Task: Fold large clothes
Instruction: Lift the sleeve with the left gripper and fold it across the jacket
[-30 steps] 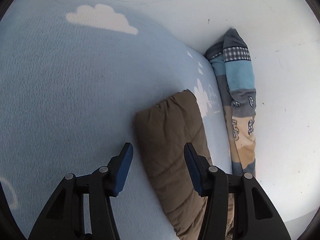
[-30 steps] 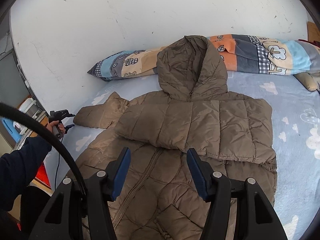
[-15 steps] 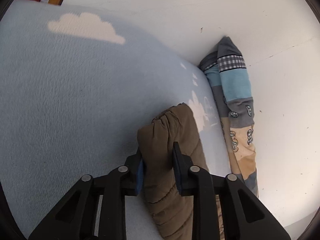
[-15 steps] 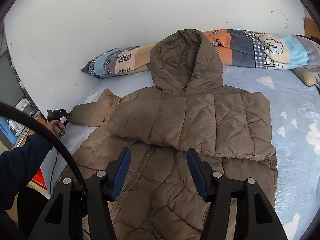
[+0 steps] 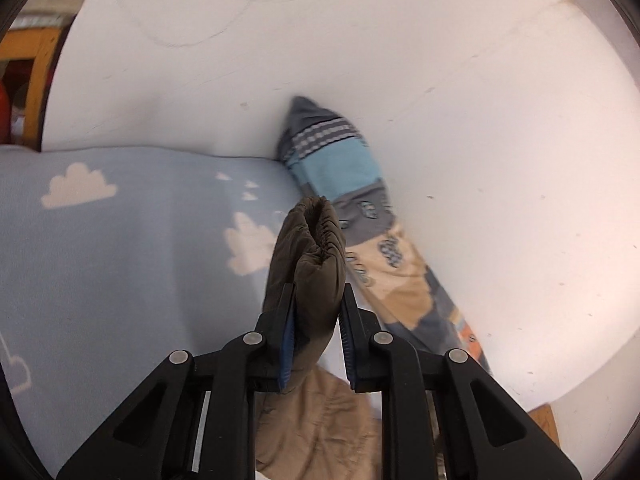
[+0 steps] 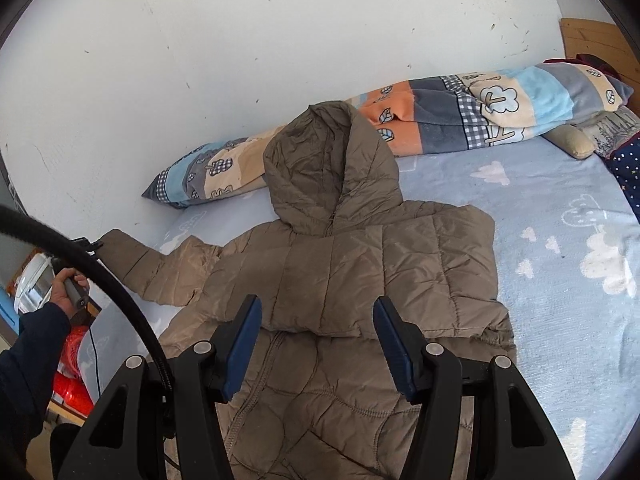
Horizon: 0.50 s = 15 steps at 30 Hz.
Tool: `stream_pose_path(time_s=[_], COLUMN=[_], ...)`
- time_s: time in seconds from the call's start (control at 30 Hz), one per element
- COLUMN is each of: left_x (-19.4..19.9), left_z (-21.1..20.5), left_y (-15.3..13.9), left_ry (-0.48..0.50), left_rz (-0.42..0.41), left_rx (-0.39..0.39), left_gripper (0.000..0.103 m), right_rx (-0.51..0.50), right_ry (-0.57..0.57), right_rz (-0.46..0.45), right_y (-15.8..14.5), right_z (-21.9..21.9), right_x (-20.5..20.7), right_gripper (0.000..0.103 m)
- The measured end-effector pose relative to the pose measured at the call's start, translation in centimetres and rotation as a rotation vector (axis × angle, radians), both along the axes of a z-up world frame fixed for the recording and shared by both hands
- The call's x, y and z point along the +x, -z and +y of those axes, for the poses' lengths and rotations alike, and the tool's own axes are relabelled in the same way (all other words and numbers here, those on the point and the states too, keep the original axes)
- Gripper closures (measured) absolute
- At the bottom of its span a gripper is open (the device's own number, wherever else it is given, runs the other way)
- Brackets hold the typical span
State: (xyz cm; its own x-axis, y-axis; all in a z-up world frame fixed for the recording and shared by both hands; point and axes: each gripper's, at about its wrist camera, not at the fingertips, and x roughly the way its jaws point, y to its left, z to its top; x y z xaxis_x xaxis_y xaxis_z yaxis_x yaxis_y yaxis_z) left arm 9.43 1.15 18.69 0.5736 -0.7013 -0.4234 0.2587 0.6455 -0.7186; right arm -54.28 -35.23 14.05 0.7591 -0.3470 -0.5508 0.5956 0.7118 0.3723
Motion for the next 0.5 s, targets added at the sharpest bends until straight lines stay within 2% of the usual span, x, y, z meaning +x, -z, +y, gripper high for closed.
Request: stream_pose_path(time_s=[0.27, 0.5], left_x=[-7.6, -16.0], left_z=[-4.3, -11.1], left_y=[-9.5, -15.5], left_ry=[0.147, 0.318], left_rz=[-0.121, -0.198], left_rx=[-0.015, -0.033], left_gripper=[0.084, 0.084], right_rx=[-0.013, -0.002], right_ry=[0.099, 0.185], right_rz=[-0.072, -0.146], right_y=[-1.9, -2.9], right_z=[-1.7, -3.3], right_x=[-3.4, -6.8], right_gripper=[0.039, 0.039])
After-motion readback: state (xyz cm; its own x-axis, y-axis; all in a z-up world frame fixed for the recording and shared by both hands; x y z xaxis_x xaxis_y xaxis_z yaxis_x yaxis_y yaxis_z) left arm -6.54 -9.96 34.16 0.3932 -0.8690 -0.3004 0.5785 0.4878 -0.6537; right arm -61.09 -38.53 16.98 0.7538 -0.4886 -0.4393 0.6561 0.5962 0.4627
